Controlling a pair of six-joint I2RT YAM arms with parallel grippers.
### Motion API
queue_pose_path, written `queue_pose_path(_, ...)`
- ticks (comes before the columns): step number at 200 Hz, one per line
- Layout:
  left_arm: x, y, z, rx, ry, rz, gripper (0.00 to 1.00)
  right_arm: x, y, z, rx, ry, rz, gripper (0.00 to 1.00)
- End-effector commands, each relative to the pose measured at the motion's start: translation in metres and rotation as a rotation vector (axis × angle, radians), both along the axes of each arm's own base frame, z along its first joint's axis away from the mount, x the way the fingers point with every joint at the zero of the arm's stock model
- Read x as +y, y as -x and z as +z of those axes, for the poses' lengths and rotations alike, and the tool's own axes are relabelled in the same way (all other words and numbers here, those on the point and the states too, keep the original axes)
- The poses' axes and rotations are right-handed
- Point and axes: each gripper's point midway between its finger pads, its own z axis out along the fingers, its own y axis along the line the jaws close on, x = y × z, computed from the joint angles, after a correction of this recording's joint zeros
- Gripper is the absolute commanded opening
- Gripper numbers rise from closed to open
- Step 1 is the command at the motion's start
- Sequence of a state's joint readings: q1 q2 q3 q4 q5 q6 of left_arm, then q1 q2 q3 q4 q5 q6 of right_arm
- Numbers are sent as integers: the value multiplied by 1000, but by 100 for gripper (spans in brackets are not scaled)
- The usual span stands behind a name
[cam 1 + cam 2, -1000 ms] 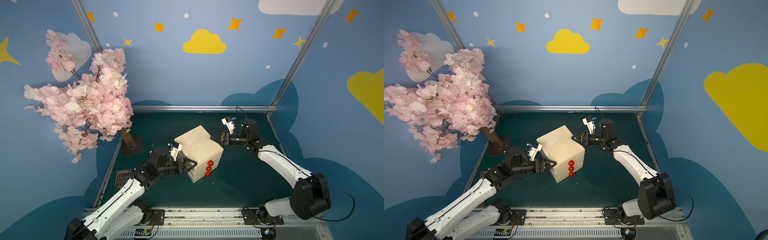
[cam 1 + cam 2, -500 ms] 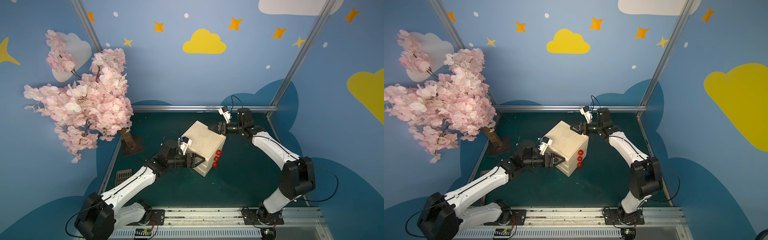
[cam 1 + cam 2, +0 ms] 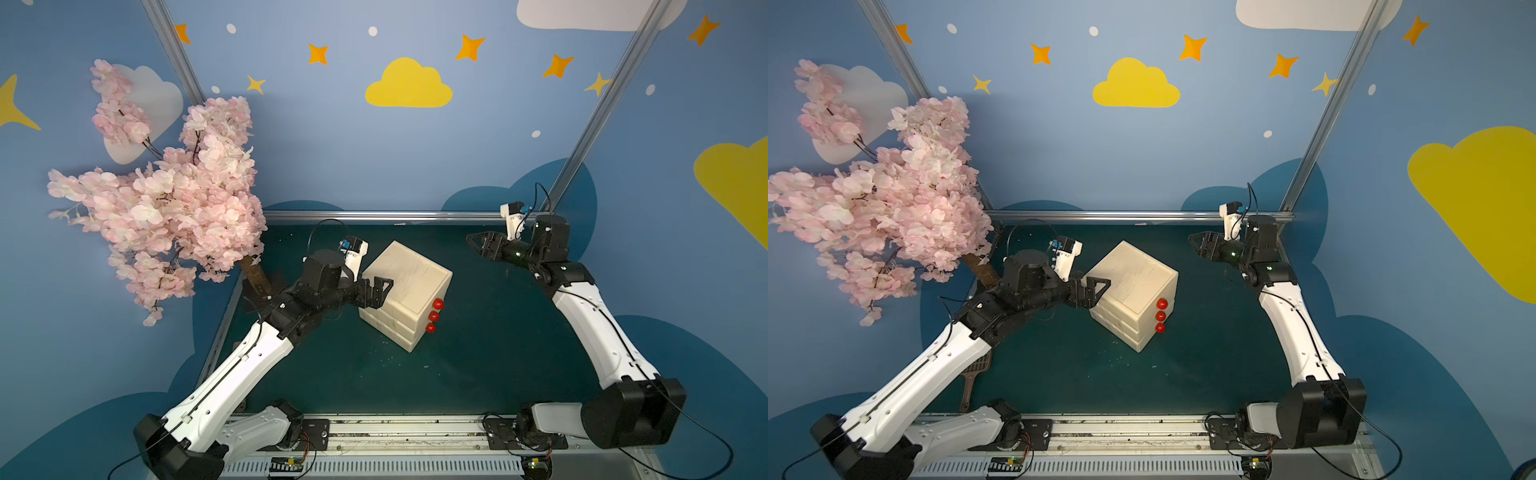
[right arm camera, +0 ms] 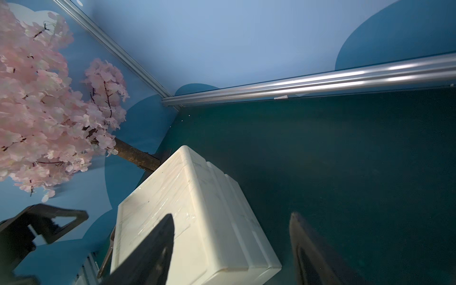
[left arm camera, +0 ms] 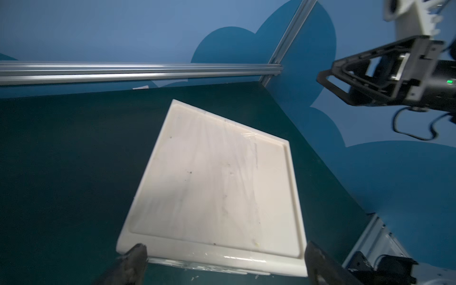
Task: Take the sponge out of the drawer
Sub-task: Adjust the storage box at the center of the board.
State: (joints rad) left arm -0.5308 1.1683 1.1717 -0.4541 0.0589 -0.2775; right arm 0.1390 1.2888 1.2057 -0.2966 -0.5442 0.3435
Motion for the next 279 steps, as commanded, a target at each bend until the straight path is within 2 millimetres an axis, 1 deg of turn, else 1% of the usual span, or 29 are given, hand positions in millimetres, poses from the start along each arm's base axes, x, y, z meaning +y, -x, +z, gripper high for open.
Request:
queue_pose_path(1,13,-30,-20,10,-85,25,99,4,31,-40,173,-31,24,74)
queue_pose_path(21,13,-52,-15,2,-2,3,99,12,53,-58,250,-62,74,74)
queue_pose_path(35,9,-59,-12,16,82,-42,99,19,62,-66,260,-72,92,74)
queue_pose_path(51,3,-64,-14,41,149,-89,99,29,65,-70,249,-79,123,74)
queue_pose_path(73,-3,-66,-21,56,169,-120,99,49,62,-73,250,-69,184,73)
queue_pose_path(92,-5,-63,-25,65,180,-137,99,68,57,-78,281,-53,230,71)
queue_pose_path(106,-2,-61,-27,70,182,-126,99,79,52,-79,299,-51,254,69)
queue_pose_path(129,3,-57,-31,73,205,-127,99,95,39,-73,263,-75,294,65)
queue_pose_path(137,5,-55,-37,83,217,-121,99,100,33,-68,250,-87,302,65)
queue_pose_path(155,13,-59,-41,93,244,-97,99,111,19,-61,235,-103,317,63)
queue_pose_path(175,18,-67,-40,86,260,-88,99,121,6,-61,232,-109,331,62)
queue_pose_path(192,19,-75,-40,82,271,-89,99,127,-3,-64,248,-116,338,60)
queue_pose_path(215,15,-85,-40,85,282,-107,98,132,-11,-68,252,-118,340,58)
queue_pose_path(226,12,-89,-42,88,289,-118,98,132,-18,-65,237,-119,326,59)
queue_pose_path(239,11,-95,-44,94,288,-118,97,135,-26,-56,220,-123,328,58)
queue_pose_path(251,10,-99,-46,97,286,-119,97,138,-29,-52,216,-126,340,58)
queue_pose_path(279,11,-106,-46,94,278,-109,96,142,-32,-55,225,-138,353,58)
